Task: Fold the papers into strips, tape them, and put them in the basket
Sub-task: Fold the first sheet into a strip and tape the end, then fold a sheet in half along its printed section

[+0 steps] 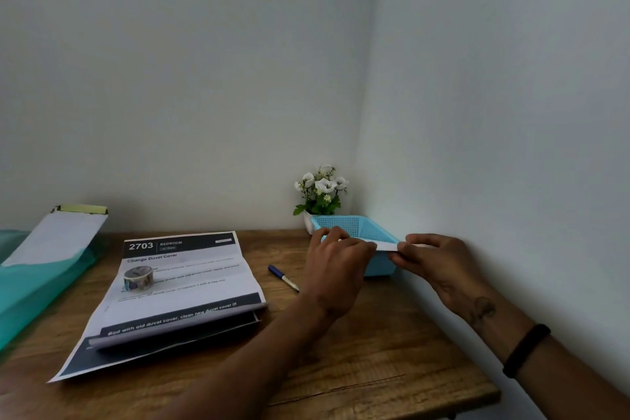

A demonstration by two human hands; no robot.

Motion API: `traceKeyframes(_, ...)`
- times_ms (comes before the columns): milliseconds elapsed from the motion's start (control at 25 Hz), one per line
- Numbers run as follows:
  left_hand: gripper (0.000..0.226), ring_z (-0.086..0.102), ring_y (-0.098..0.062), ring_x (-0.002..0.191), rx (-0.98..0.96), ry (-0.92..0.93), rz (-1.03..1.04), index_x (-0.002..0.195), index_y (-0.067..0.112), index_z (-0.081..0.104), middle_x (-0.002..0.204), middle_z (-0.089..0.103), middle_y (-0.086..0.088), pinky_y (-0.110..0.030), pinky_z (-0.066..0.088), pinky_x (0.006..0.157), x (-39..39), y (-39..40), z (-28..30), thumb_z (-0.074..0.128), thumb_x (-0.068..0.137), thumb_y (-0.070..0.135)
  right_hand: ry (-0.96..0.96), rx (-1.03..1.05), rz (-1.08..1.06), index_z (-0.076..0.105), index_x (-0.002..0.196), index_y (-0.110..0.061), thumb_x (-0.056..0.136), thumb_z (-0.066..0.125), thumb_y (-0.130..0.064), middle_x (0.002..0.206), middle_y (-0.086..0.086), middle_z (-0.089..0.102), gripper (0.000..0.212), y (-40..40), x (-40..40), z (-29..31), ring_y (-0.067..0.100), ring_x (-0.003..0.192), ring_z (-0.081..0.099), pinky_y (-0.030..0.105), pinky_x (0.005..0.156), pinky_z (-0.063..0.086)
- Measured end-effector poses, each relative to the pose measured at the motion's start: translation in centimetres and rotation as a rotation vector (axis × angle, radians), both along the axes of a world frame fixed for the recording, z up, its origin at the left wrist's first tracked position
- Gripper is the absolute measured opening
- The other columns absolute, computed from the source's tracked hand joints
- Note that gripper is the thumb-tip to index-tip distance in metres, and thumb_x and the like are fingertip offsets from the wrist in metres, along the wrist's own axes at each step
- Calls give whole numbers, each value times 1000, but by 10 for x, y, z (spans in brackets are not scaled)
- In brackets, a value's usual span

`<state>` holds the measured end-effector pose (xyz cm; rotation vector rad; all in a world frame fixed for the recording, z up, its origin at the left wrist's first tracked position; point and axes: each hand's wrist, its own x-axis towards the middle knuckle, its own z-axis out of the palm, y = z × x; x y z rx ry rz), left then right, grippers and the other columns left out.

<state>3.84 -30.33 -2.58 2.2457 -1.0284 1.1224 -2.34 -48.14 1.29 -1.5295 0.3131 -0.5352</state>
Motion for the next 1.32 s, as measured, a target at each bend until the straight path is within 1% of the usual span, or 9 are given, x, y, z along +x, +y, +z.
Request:
traceKeyframes(200, 28, 64, -22, 114, 38, 9, -10, 122, 30, 72, 119, 77, 4, -48, 49, 102, 2, -5, -4, 73, 94, 31, 18, -76, -47, 68, 115, 0, 88, 78, -1, 113, 21, 70, 29, 4, -6, -3, 28, 86, 78, 29, 64, 66)
traceKeyframes(280, 30, 64, -23, 118, 12, 19, -20, 125, 29, 71, 124, 75, 3, -50, 48, 104, 3, -5, -5, 70, 96, 35, 16, -114, -52, 66, 122, 0, 89, 78, -4, 102, 15, 72, 34, 6, -14, -5, 23, 72, 78, 23, 56, 63)
traceKeyframes(360, 40, 58, -23, 127, 5, 86, -29, 134, 31, 66, 134, 71, 4, -51, 45, 109, 0, -1, -2, 63, 97, 47, 23, -196, -64, 62, 134, -5, 90, 78, -9, 108, 14, 72, 47, 6, -20, -7, 22, 78, 77, 23, 57, 62)
traceKeyframes(480, 50, 54, -19, 131, 55, 117, -24, 135, 33, 65, 139, 67, 6, -45, 42, 112, 0, 14, 6, 58, 95, 62, 67, -472, -158, 58, 142, -22, 88, 82, -20, 138, 15, 60, 60, 11, -30, -11, 23, 98, 71, 34, 75, 65)
traceKeyframes(680, 31, 60, -16, 115, 10, 166, 32, 110, 30, 77, 120, 76, 6, -36, 50, 97, 3, 65, 30, 63, 96, 54, 9, -858, -213, 58, 142, -27, 84, 85, -25, 152, 8, 45, 64, 39, -52, -8, 25, 139, 45, 37, 111, 44)
traceKeyframes(800, 29, 68, -14, 99, -78, 264, 103, 102, 26, 82, 106, 80, 4, -38, 57, 88, 5, 111, 42, 68, 94, 49, -105, -931, -107, 65, 133, -27, 84, 85, -24, 146, 2, 48, 52, 79, -53, -3, 12, 134, 43, 22, 106, 37)
traceKeyframes(880, 27, 72, -16, 97, -101, 317, 189, 101, 25, 83, 104, 80, 4, -38, 58, 85, 8, 146, 47, 70, 92, 48, -186, -940, 16, 68, 123, -31, 85, 84, -25, 136, -6, 51, 42, 111, -43, 1, 6, 125, 47, 25, 107, 43)
traceKeyframes(1160, 69, 61, -32, 123, 32, 679, 577, 133, 24, 64, 136, 68, -6, -45, 50, 105, 26, 278, 30, 75, 80, 66, -144, -994, 375, 71, 120, -32, 88, 78, -42, 118, -11, 73, 34, 205, 29, -3, 0, 99, 67, 20, 86, 57)
traceKeyframes(1320, 85, 56, -27, 129, -18, 782, 483, 147, 26, 44, 147, 58, -6, -35, 43, 103, 25, 310, 9, 84, 78, 55, -27, -1225, 530, 68, 126, -35, 99, 62, -51, 115, -20, 63, 33, 245, 46, 6, -7, 93, 58, 4, 69, 37)
